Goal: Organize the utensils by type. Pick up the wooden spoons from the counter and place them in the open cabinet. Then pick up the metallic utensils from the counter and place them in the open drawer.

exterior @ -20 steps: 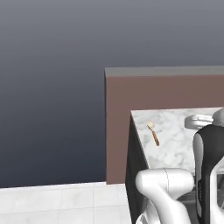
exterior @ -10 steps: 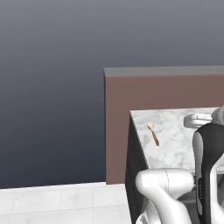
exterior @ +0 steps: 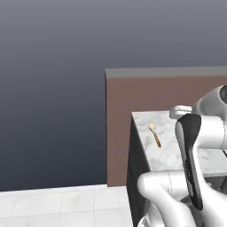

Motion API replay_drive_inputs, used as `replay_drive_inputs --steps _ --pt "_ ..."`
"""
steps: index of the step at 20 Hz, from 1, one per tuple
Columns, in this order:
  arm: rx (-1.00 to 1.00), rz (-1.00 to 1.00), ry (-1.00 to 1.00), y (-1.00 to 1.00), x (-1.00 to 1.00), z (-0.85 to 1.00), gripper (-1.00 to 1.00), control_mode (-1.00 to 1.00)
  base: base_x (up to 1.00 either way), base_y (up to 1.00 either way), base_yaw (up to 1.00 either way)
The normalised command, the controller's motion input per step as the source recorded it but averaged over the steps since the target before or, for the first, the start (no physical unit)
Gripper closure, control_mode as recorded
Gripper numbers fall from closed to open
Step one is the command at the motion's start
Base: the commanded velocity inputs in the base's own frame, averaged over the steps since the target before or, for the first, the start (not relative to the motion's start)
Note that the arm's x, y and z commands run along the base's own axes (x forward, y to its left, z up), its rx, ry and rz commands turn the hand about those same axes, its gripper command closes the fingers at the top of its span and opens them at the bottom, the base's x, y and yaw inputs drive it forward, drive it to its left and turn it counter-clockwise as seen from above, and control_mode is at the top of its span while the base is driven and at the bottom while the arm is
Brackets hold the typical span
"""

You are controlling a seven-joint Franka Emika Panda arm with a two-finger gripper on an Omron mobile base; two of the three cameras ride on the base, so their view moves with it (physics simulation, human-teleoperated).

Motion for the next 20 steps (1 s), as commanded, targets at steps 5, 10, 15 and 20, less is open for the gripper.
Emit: replay_drive_inputs --steps 5,10,15,20 --pt "0.00 0.00 0.01 0.19 0.86 -0.47 -1.00 -1.00 0.00 0.00 0.00" --pt "-0.04 0.00 0.19 0.08 0.67 -0.71 -1.00 -1.00 0.00 0.00 0.00" --pt "0.00 0.00 0.20 -0.01 0.53 -0.61 -1.00 -1.00 0.00 0.00 0.00" --pt "0.00 0.00 0.07 -0.07 0.40 -0.37 -1.00 -1.00 0.00 0.00 0.00"
